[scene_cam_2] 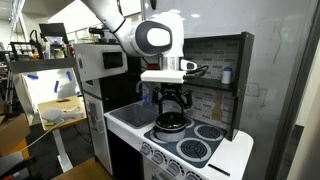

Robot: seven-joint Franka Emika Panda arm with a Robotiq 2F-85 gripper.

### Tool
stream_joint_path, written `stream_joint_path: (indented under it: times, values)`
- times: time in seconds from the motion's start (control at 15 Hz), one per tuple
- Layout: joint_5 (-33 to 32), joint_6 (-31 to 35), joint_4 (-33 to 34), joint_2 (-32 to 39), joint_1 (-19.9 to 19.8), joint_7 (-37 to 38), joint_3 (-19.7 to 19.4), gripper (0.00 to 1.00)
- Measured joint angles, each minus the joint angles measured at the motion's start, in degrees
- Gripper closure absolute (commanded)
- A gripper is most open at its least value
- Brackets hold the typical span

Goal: Cover the grey pot with the black lid on the stove

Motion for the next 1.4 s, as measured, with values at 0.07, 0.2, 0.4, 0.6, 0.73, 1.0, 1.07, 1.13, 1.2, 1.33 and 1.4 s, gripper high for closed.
stream_joint_path:
  times: [0.07,0.2,0.4,0.6,0.73,1.0,1.07,1.13,1.2,1.33,1.4]
  values:
    - [-0.94,-1.34,0.28,-0.16,0.02,1.01,-0.2,0.0]
    - [-2.28,-3.67,0.61,-0.57,0.04,2.52,-0.43,0.0]
    - [-3.33,-6.39,0.52,-1.73,0.04,3.91,-0.69,0.0]
    - [-3.42,-8.32,-0.22,-3.45,0.02,4.26,-1.34,0.0]
    - [-3.42,-8.89,-1.72,-5.31,-0.02,4.29,-2.16,0.0]
    - [-3.45,-9.22,-7.54,-10.92,-0.32,4.3,-4.66,0.0]
    - [-3.46,-9.22,-9.33,-12.52,-0.48,4.31,-5.33,0.0]
    - [-3.48,-9.21,-11.09,-14.08,-0.68,4.31,-5.97,0.0]
    - [-3.49,-9.17,-12.97,-15.73,-0.87,4.31,-6.66,0.0]
    - [-3.49,-9.04,-16.55,-18.94,-1.28,4.31,-7.96,0.0]
    - [-3.49,-8.87,-18.29,-20.51,-1.47,4.31,-8.61,0.0]
